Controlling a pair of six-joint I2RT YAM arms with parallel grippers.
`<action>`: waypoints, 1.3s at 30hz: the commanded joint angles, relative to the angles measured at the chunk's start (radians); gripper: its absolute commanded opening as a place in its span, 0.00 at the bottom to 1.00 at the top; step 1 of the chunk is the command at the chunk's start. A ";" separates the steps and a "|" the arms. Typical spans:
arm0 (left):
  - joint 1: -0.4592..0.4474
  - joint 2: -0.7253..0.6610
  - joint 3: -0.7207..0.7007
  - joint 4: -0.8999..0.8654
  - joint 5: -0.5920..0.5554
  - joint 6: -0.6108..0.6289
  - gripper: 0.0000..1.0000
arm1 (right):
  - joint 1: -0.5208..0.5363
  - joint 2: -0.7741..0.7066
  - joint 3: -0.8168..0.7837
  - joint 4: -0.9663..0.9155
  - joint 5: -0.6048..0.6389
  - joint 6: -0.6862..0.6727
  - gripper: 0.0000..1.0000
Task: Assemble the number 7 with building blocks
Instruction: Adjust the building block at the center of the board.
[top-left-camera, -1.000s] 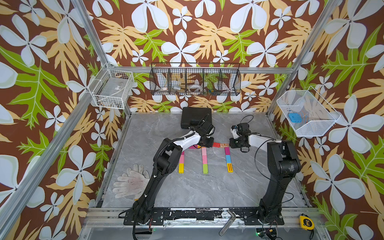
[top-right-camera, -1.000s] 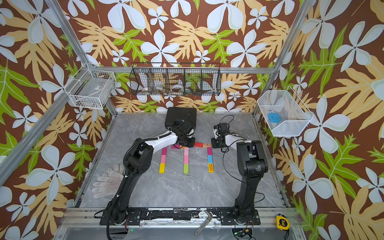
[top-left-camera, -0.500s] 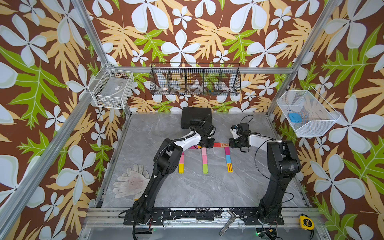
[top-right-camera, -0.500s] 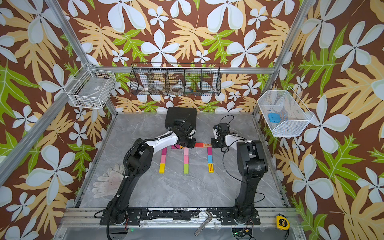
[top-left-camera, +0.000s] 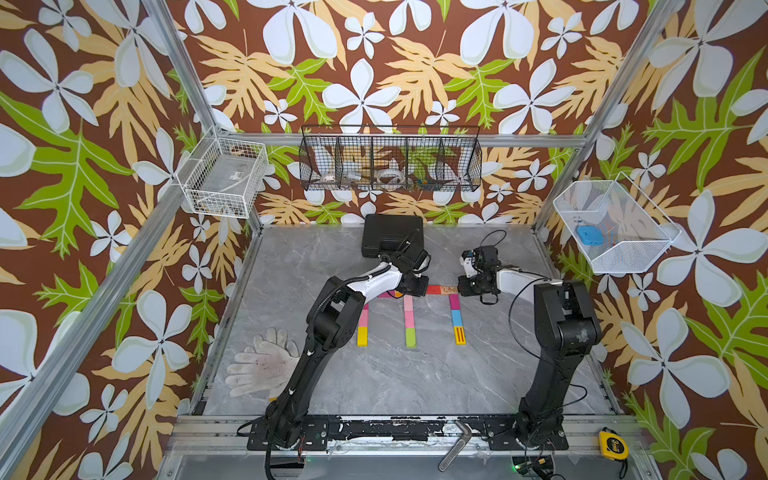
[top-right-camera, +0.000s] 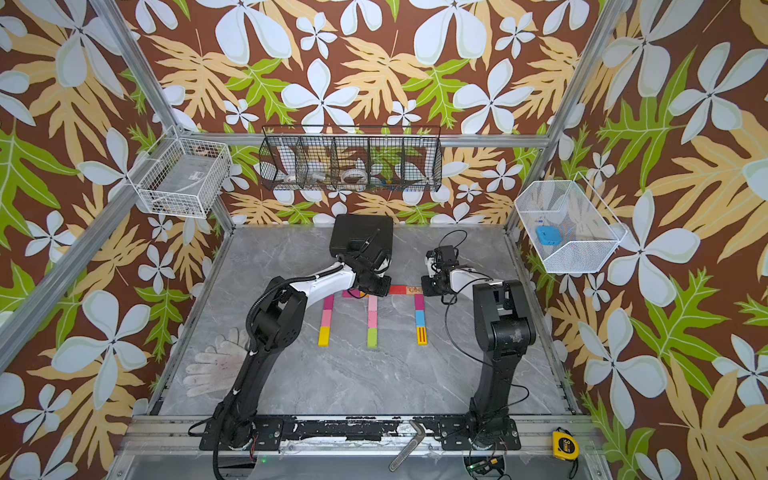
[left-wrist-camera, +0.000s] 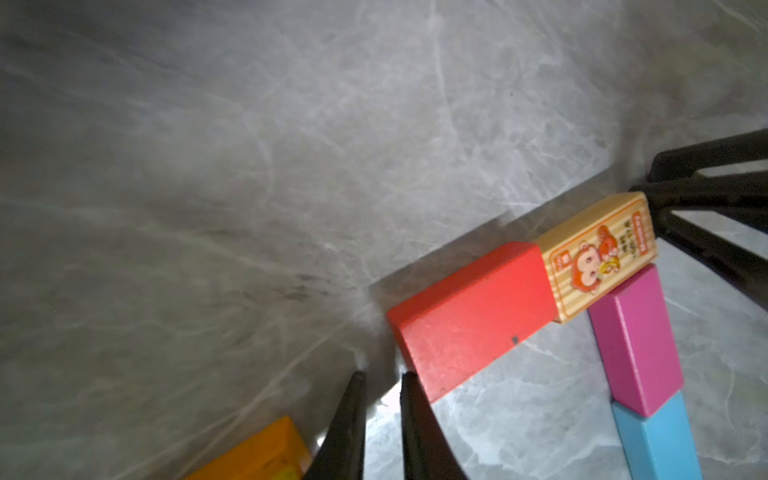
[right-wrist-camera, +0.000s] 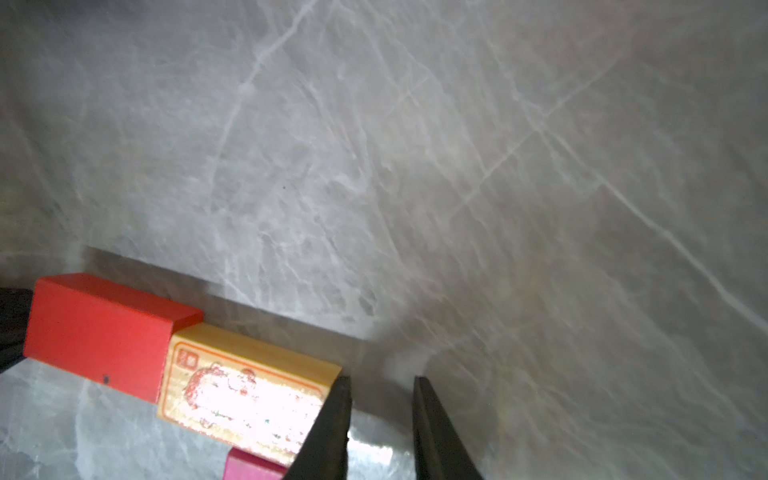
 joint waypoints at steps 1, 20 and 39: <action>0.000 -0.016 -0.007 -0.015 0.003 0.002 0.19 | 0.002 0.005 0.001 -0.038 -0.013 -0.001 0.27; -0.004 -0.030 -0.035 0.000 0.004 0.000 0.19 | 0.002 -0.006 -0.008 -0.040 0.000 -0.004 0.27; 0.000 -0.035 0.041 -0.030 -0.028 0.025 0.19 | -0.004 -0.034 0.008 -0.058 0.065 0.004 0.27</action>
